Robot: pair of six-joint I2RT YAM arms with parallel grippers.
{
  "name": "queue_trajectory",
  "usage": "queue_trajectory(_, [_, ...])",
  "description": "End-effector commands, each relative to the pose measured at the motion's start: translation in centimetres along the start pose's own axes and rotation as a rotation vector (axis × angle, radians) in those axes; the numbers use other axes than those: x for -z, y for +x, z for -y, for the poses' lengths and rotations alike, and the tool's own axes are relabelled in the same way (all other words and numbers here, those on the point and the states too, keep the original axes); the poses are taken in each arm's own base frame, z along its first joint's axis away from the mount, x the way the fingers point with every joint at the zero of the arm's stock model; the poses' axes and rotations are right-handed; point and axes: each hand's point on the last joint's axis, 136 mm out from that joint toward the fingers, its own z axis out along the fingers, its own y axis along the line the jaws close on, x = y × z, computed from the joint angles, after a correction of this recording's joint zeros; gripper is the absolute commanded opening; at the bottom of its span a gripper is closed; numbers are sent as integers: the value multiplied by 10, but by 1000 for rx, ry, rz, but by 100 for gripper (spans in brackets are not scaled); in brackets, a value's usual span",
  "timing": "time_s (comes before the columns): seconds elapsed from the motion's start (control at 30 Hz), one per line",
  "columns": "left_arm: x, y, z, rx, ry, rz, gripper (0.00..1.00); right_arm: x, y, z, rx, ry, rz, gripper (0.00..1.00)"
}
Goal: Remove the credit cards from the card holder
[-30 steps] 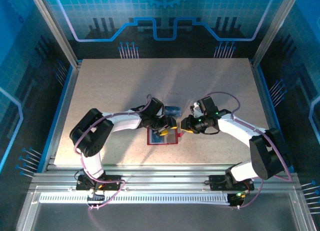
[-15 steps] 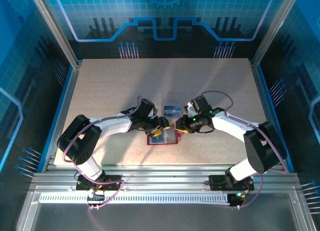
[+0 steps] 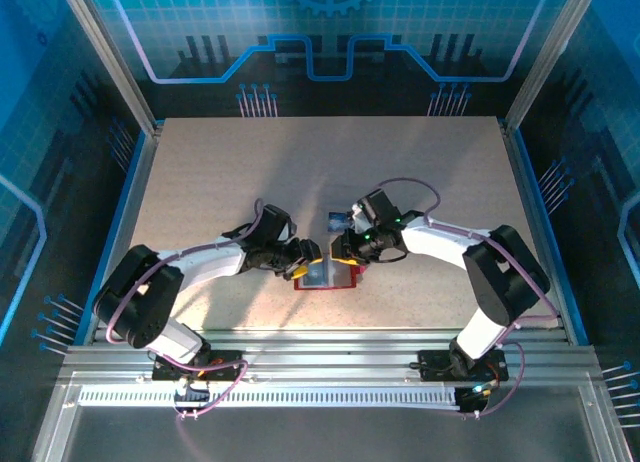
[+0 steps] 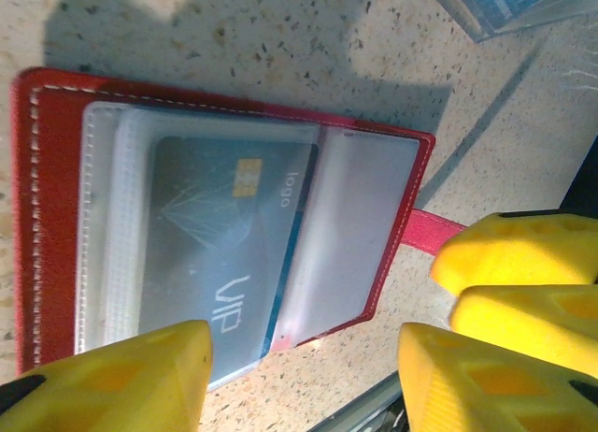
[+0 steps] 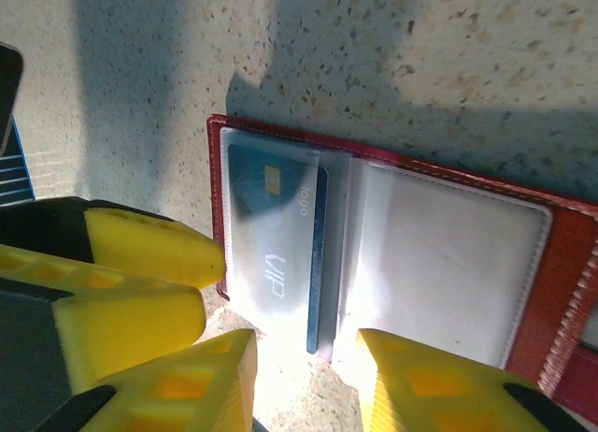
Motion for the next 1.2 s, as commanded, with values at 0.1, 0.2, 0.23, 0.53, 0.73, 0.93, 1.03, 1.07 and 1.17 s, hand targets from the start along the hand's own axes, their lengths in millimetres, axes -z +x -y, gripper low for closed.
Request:
queue_trajectory(0.1, [8,-2,-9,12,1,23,44,-16,-2,-14,0,-39,-31,34])
queue_trajectory(0.2, [7,-3,-12,20,1,22,38,-21,-2,-15,1,-42,-40,33])
queue_trajectory(0.23, [7,-3,-12,20,1,19,35,-23,-1,-15,-1,-43,-43,33])
queue_trajectory(0.53, [0,-3,-15,30,5,6,22,-33,3,-13,-16,-49,-62,32])
queue_trajectory(0.73, [-4,-2,-20,36,-8,-3,14,-40,5,-15,-19,-57,-74,32])
queue_trajectory(0.93, [-7,-3,-27,46,-24,-5,12,-45,7,-15,-22,-58,-83,31])
queue_trajectory(1.03, [-8,-2,-30,46,-32,-10,11,-47,8,-15,-23,-60,-88,31])
queue_trajectory(1.07, [-8,-2,-30,47,-33,-10,11,-47,9,-15,-23,-60,-89,31])
queue_trajectory(1.17, [-9,-2,-34,49,-43,-12,10,-47,9,-16,-23,-64,-88,30])
